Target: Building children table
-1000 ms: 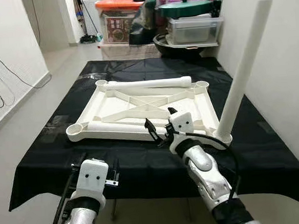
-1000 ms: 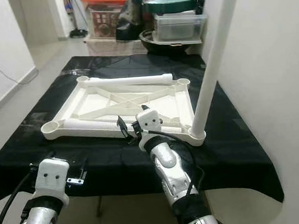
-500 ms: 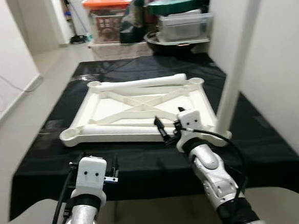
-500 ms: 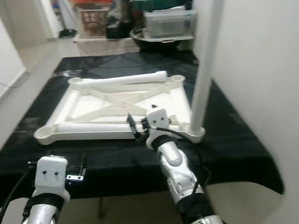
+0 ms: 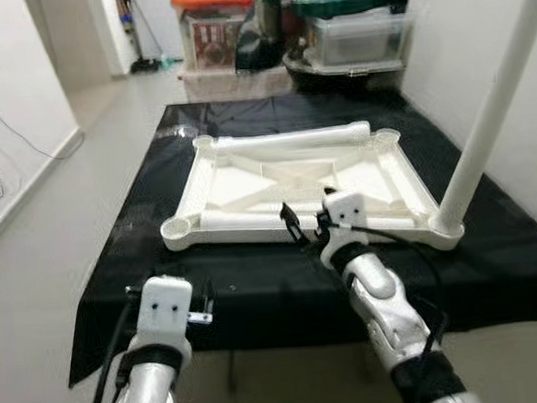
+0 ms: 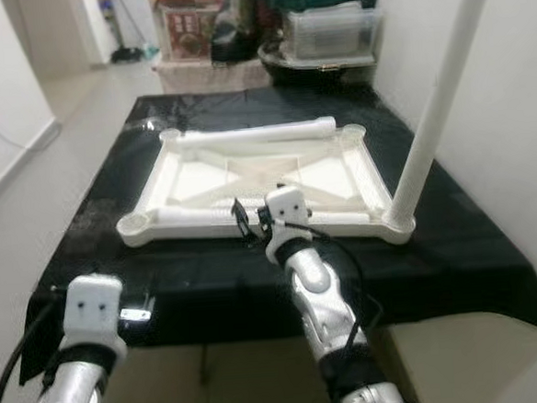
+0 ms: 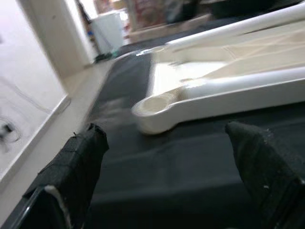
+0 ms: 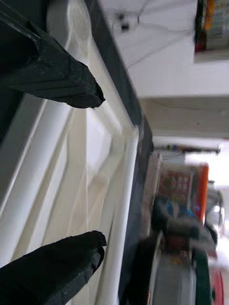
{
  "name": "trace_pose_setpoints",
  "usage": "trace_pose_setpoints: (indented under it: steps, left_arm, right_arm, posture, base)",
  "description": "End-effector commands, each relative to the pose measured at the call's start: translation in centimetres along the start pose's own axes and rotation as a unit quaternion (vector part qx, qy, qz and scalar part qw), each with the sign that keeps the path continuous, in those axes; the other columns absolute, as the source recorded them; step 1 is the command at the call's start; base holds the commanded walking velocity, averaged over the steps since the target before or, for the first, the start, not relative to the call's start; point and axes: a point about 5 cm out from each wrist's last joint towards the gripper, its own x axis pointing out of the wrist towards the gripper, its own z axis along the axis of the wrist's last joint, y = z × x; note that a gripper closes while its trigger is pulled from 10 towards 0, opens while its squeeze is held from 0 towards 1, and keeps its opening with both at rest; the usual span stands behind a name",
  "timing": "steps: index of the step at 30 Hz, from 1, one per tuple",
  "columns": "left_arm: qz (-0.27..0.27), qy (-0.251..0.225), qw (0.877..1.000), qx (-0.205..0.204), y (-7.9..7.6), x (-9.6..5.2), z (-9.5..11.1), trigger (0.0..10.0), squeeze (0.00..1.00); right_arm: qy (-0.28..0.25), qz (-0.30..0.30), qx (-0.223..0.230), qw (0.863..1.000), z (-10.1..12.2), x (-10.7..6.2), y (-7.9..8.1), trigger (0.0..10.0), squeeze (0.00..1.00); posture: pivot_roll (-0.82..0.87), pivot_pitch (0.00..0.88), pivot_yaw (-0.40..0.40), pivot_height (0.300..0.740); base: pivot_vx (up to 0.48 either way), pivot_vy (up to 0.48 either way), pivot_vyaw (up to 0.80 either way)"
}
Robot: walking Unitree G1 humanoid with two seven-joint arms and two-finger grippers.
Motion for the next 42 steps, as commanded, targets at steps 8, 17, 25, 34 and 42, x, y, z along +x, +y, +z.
trace_pose_setpoints:
  steps: [8, 17, 25, 34, 42]
  left_arm:
    - [0.018, -0.003, 1.0, 0.016, 0.5, 0.1, 0.3, 10.0, 0.0]
    - [0.025, -0.014, 0.999, 0.031, 1.1, 0.2, 0.7, 10.0, 0.0]
    - [0.022, -0.031, 0.999, 0.03, 1.0, 0.3, 1.3, 10.0, 0.0]
    - [0.02, -0.03, 0.999, 0.03, 1.0, 0.3, 1.3, 10.0, 0.0]
    - [0.028, -0.027, 0.999, 0.028, 1.0, 0.2, 1.2, 10.0, 0.0]
  right_arm:
    - [0.001, 0.008, 0.004, 1.0, 0.2, 0.3, 0.4, 10.0, 0.0]
    - [-0.008, 0.007, 0.012, 1.0, 0.7, 0.5, 0.5, 10.0, 0.0]
    - [-0.032, 0.003, 0.024, 0.999, 2.0, 1.1, 0.5, 10.0, 0.0]
    - [-0.03, 0.003, 0.022, 0.999, 1.8, 1.1, 0.4, 10.0, 0.0]
    - [-0.031, 0.003, 0.023, 0.999, 1.8, 1.0, 0.4, 10.0, 0.0]
  posture:
    - [0.03, 0.04, -0.044, 0.74]
    - [0.03, 0.04, -0.044, 0.74]
    - [0.04, 0.035, -0.038, 0.74]
    - [0.03, 0.025, -0.042, 0.74]
    - [0.03, 0.02, -0.038, 0.74]
  base:
    - [0.0, 0.0, 0.0]
    - [0.0, 0.0, 0.0]
    - [0.25, 0.0, 0.0]
    - [0.277, 0.0, 0.0]
    - [0.283, 0.0, 0.0]
